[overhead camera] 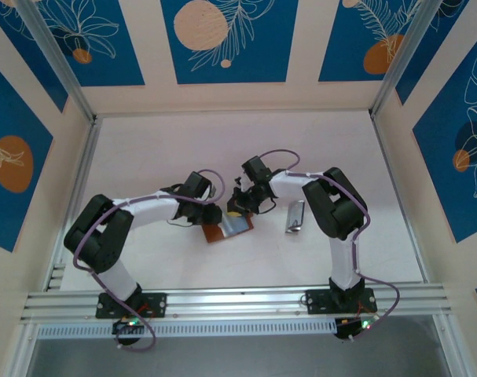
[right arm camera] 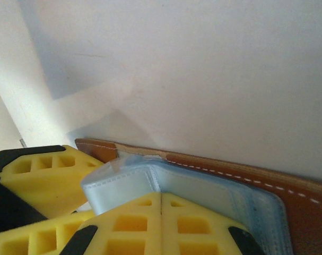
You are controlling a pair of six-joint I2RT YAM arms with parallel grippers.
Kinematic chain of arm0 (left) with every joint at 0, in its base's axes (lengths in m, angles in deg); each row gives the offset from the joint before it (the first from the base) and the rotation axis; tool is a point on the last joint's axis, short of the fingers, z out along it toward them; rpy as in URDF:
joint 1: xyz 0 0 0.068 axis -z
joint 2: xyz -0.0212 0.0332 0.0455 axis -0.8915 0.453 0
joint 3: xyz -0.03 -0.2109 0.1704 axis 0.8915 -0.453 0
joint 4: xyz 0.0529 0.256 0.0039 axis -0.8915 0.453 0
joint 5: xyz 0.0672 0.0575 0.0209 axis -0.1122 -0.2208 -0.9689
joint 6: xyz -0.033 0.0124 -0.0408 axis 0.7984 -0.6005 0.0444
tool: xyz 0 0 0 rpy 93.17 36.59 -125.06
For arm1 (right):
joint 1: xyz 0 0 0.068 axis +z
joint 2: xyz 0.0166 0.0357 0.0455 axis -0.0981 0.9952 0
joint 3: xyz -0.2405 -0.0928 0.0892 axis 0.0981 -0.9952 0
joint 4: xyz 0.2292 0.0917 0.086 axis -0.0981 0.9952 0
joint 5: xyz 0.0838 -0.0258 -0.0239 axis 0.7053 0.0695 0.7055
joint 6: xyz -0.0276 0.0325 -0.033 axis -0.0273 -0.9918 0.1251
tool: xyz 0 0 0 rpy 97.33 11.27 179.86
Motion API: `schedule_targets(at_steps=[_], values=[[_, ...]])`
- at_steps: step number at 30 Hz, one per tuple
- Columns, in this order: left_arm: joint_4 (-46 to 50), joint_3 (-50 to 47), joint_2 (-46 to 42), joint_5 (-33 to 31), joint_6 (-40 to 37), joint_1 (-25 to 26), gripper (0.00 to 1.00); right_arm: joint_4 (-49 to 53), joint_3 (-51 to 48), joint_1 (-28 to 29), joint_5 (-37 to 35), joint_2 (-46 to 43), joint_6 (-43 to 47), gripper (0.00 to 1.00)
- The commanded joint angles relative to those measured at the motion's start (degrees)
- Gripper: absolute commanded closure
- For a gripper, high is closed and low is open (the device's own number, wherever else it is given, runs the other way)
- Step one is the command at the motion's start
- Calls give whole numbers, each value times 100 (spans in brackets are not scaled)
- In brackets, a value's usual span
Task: Put the credit cards into the card holder
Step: Flip over the card slot on the card holder.
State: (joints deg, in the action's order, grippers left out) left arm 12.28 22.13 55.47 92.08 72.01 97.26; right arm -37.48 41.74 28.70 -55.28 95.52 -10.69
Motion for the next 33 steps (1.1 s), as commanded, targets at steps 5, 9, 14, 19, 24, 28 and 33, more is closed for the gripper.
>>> schedule_targets(at_steps=[5, 9, 14, 19, 24, 28, 33], values=[[327, -248, -263, -374, -158, -3, 56, 208, -165, 58, -91, 440, -199, 100], [615, -262, -744, -791, -366, 264, 47, 276, -131, 57, -167, 513, -197, 100], [1000, -134, -1101, -1589, -673, 980, 39, 331, -82, 35, -181, 541, -188, 100], [1203, 89, -1004, -2122, -919, 1577, 29, 349, -35, 22, -136, 593, -189, 96], [1324, 394, -557, -2516, -993, 1977, 24, 360, -7, 29, -142, 616, -177, 91], [1350, 608, -182, -2771, -947, 2091, 23, 358, -22, 30, -148, 620, -175, 90], [1571, 788, 124, -3357, -746, 2196, 24, 382, -25, 30, -133, 618, -137, 90]])
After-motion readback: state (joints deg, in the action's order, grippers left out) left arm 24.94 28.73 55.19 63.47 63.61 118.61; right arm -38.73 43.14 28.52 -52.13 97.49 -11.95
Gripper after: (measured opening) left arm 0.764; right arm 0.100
